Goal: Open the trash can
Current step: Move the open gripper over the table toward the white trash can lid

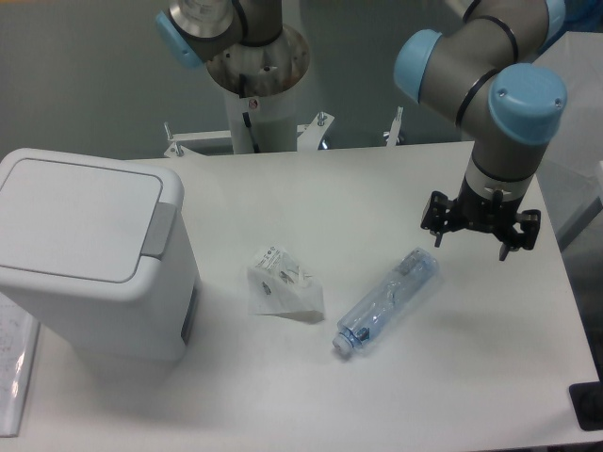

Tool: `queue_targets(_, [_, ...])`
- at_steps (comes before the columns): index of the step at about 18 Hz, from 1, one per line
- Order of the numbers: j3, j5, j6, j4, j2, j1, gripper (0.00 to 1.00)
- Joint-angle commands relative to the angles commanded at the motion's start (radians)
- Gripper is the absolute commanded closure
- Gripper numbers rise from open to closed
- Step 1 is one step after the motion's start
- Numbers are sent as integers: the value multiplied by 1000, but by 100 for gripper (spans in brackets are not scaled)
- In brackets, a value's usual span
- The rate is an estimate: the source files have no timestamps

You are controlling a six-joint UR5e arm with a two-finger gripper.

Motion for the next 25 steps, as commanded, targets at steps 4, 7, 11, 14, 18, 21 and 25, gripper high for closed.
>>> queue_targets(4, [0,-2,-3,0,9,-8,0])
queue_targets(7, [0,-37,-52,2,14,-21,0])
queue_targets(11, [15,-80,-152,3,20,-54,0])
queue_targets(14, [24,-84,-248,5,20,-97,0])
queue_targets(18, [40,-101,-372,9,18,-152,0])
queue_targets(21, [57,-156,-457,11,20,-173,0])
queue_targets(25, [69,-283,-587,9,49,-175,0])
